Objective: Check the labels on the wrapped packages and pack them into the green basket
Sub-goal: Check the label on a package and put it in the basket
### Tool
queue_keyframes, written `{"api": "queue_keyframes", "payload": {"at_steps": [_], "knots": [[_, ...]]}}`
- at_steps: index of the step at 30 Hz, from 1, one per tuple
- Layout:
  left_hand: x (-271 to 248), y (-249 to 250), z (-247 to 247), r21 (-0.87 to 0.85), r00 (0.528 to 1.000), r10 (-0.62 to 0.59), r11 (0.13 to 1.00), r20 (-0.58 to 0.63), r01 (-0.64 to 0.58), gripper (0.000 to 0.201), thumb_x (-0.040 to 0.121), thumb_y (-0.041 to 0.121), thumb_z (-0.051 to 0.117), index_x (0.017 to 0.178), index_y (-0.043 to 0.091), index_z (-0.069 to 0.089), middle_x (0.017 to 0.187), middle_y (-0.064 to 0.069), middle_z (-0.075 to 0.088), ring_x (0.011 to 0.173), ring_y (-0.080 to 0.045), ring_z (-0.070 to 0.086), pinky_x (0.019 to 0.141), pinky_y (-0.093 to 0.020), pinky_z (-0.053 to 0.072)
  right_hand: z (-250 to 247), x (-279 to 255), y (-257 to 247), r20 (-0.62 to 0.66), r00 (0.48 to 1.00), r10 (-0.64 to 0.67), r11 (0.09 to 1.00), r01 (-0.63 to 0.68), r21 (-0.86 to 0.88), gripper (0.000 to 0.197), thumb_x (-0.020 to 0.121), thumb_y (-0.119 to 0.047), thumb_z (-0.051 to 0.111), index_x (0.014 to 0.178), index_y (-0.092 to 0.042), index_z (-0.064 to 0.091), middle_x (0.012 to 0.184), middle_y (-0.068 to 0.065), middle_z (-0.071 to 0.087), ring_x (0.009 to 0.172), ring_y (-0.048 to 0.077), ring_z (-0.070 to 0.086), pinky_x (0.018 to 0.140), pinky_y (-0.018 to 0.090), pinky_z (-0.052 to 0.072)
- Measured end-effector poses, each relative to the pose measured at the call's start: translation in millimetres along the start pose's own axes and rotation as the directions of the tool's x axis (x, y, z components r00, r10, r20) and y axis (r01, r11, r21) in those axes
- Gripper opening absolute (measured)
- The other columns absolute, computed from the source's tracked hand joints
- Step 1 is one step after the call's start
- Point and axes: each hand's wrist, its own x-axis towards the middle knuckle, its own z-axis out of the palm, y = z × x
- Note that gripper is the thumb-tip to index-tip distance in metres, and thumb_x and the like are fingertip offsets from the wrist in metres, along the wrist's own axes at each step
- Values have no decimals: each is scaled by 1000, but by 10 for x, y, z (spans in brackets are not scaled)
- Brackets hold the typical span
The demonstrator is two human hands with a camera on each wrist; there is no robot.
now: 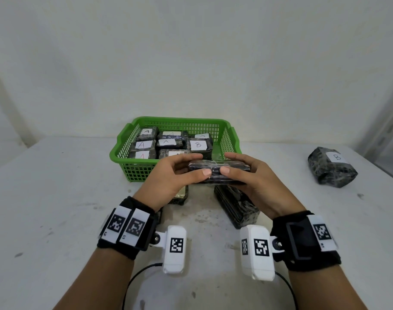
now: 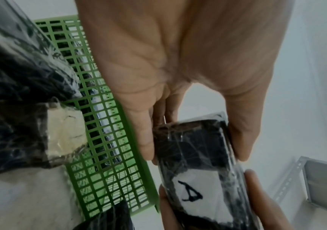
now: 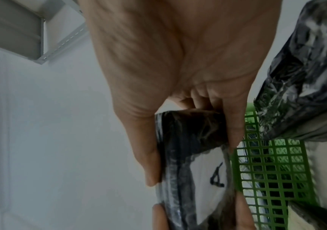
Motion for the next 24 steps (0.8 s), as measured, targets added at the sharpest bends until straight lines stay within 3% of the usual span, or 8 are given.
{"api": "queue_keyframes", "payload": {"at_steps": [3, 5, 8, 10, 12, 15, 19, 24], "knots": [[-17, 14, 3, -13, 999, -7, 1000, 38, 8, 61, 70, 26, 78, 128, 11, 64, 116, -4, 74, 110, -13, 70, 93, -22, 54, -3, 19, 18, -44, 999, -24, 1000, 23, -20, 105, 33, -56, 103, 122, -10, 71, 113, 10, 80, 105, 25, 77, 96, 37, 58], [-9, -3, -11, -17, 999, -23, 1000, 44, 24, 62, 69, 25, 81, 127, 12, 64, 116, -5, 74, 112, -17, 69, 96, -25, 53, -11, 24, 25, -40, 999, -23, 1000, 22, -16, 106, 32, -56, 103, 122, -10, 71, 114, 11, 79, 106, 26, 76, 99, 39, 57], [10, -37, -40, -75, 999, -41, 996, 22, 42, 62, 64, 31, 92, 119, 16, 69, 114, -6, 75, 112, -23, 69, 99, -35, 52, -17, 13, 19, 10, 1000, 1, 999, -1, -34, 111, 31, -48, 105, 128, -10, 67, 119, 10, 78, 111, 25, 75, 99, 35, 57], [18, -54, -44, -130, 997, -67, 989, 29, 70, 69, 55, 39, 93, 117, 19, 70, 115, -7, 74, 113, -24, 68, 101, -37, 51, -32, 6, 17, 22, 1000, 12, 999, -11, -47, 99, 40, -33, 102, 128, -9, 66, 120, 11, 77, 114, 28, 74, 101, 36, 56], [13, -53, -36, -164, 995, -87, 982, 56, 95, 70, 55, 36, 92, 118, 17, 68, 115, -8, 74, 112, -23, 69, 99, -35, 52, -45, -9, 12, 25, 1000, 13, 999, -11, -43, 88, 48, -28, 96, 128, -9, 66, 120, 11, 77, 114, 28, 73, 104, 39, 55], [11, -54, -47, -127, 997, -61, 990, 51, 67, 66, 58, 33, 90, 119, 17, 69, 117, -9, 74, 114, -25, 68, 104, -42, 48, -44, -10, 11, 25, 1000, 13, 999, -12, -37, 93, 45, -32, 99, 129, -9, 66, 122, 13, 76, 113, 27, 74, 104, 40, 55], [1, -28, -58, -118, 996, -44, 992, 72, 52, 71, 61, 24, 86, 128, 14, 64, 122, -8, 71, 116, -24, 67, 104, -41, 48, -13, -9, -7, 7, 1000, -3, 1000, 3, -23, 104, 40, -41, 105, 130, -9, 65, 123, 13, 76, 115, 29, 73, 102, 41, 56], [-4, -29, -80, -92, 997, 63, 994, 49, -59, 79, 58, 5, 91, 130, 13, 60, 127, -9, 67, 123, -24, 62, 100, -36, 53, -4, -29, -34, 46, 998, 35, 999, -36, 20, 79, 64, -27, 92, 135, -6, 63, 130, 14, 73, 122, 29, 70, 105, 40, 55]]}}
